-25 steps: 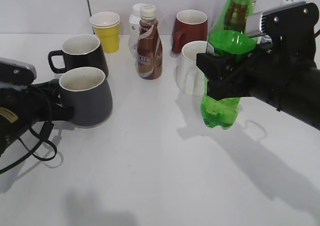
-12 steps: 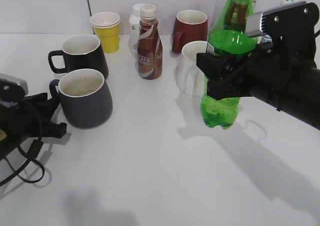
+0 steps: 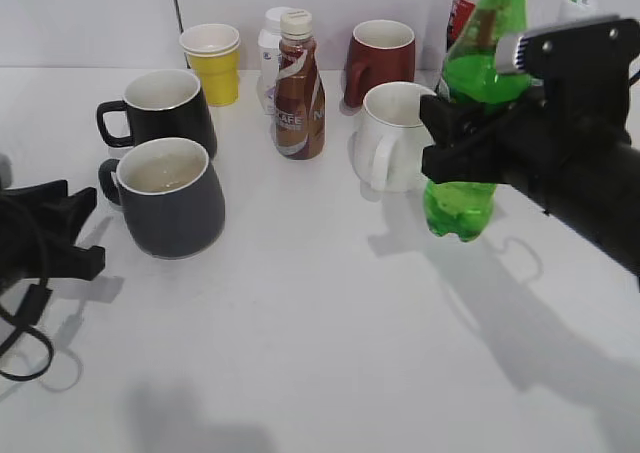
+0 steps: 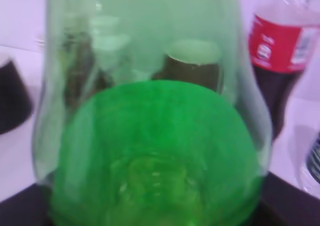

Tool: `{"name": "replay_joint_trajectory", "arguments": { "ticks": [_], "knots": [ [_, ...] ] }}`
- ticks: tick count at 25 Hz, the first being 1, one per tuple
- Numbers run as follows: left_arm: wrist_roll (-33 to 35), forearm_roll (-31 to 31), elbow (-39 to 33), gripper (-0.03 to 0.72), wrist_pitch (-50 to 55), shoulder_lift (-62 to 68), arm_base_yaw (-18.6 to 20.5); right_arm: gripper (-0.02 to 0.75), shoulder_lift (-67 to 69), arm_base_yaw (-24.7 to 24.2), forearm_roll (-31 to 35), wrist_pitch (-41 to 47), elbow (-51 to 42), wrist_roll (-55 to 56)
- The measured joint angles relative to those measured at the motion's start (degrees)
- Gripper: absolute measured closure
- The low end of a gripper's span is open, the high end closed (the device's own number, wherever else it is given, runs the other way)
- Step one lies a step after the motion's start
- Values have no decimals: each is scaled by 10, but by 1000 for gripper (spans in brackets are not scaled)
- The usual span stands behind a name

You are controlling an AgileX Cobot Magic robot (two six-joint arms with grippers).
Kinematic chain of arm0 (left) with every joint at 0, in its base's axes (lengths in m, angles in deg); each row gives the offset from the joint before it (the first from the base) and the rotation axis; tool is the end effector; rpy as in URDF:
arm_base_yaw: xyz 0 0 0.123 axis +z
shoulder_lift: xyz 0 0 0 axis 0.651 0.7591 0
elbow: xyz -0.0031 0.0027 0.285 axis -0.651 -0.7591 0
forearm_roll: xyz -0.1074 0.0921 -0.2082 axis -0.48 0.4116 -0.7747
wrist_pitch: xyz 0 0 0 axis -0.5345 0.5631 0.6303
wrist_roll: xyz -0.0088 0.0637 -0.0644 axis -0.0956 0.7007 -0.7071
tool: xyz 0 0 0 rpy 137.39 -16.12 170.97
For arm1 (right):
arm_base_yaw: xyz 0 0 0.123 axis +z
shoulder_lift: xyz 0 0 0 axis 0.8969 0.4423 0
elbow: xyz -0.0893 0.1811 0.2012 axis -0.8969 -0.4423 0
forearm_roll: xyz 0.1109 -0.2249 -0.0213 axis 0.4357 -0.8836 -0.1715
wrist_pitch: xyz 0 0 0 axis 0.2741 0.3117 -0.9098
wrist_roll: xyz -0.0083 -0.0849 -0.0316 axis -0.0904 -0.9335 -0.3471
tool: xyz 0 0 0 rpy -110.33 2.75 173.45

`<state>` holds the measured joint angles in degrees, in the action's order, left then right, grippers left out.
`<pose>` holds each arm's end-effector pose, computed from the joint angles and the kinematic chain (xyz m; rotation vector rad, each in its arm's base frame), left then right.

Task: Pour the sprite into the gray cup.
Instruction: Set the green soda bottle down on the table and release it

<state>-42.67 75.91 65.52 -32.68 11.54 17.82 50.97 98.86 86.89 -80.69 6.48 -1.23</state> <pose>0.2127 -0.0751 0.1431 0.3035 1.8023 -0.1144 0.2424 0.1428 0.2038 -0.3204 1.6768 0.2538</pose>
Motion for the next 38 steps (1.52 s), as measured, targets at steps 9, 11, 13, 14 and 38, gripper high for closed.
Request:
{"name": "replay_joint_trajectory", "arguments": {
  "ticks": [9, 11, 13, 14, 38],
  "knots": [
    [0, 0, -6, 445, 57, -99, 0, 307, 56, 0, 5, -48, -7, 5],
    [0, 0, -6, 445, 60, -111, 0, 307, 56, 0, 3, -57, -11, 10],
    [0, 0, -6, 445, 61, -118, 0, 295, 56, 0, 3, -61, -18, 20],
    [0, 0, -7, 445, 63, -120, 0, 267, 56, 0, 3, -65, -23, 31],
    [0, 30, 4, 442, 149, -190, 0, 129, -54, 0, -8, -93, -39, -1]
  ]
}}
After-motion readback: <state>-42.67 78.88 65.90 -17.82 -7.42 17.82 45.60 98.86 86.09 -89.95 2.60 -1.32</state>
